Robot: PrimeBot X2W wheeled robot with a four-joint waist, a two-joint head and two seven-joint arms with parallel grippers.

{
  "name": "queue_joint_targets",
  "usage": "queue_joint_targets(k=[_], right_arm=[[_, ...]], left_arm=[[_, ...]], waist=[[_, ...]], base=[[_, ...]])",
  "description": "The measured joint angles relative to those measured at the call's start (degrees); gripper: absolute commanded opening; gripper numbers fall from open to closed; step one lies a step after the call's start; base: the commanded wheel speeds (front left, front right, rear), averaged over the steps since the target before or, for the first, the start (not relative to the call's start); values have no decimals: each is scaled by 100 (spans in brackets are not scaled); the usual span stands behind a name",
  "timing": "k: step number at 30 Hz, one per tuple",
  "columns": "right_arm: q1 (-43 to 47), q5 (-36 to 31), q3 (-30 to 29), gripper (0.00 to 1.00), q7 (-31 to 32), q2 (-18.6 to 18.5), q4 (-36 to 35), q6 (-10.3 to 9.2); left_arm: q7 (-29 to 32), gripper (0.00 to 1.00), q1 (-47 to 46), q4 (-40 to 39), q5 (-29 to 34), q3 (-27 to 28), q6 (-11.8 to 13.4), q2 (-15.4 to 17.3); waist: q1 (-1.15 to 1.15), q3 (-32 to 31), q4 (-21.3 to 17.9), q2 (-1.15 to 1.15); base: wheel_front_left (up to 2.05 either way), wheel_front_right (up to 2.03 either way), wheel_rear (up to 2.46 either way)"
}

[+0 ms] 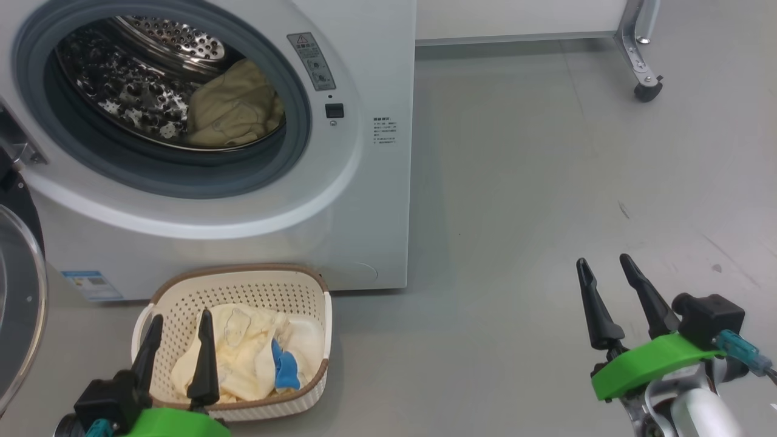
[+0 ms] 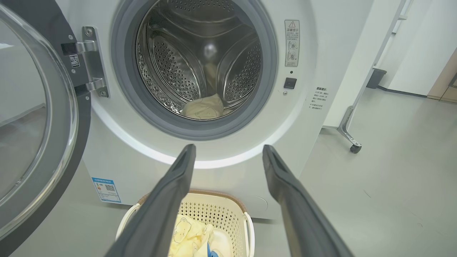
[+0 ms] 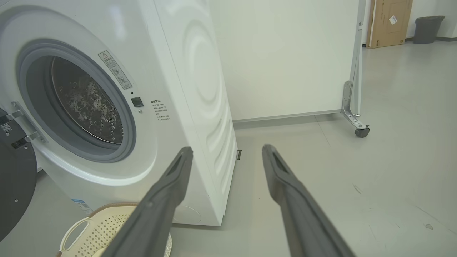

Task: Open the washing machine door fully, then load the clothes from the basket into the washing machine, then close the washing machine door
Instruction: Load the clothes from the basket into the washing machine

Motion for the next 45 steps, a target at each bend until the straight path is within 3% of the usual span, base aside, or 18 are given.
queue_joint_targets(k=[25, 45], right_arm=[[-105, -2, 22, 100, -3, 3, 25, 0], [-928, -103, 73, 100, -93, 10, -198, 0]], left_arm=[[0, 100, -335, 323, 1, -101, -19, -12], [119, 100, -2778, 2966, -461, -645, -40, 211]], waist=[[1, 599, -100, 0], [2, 2505, -402, 0]], base=[[0, 0, 0], [0, 0, 0]])
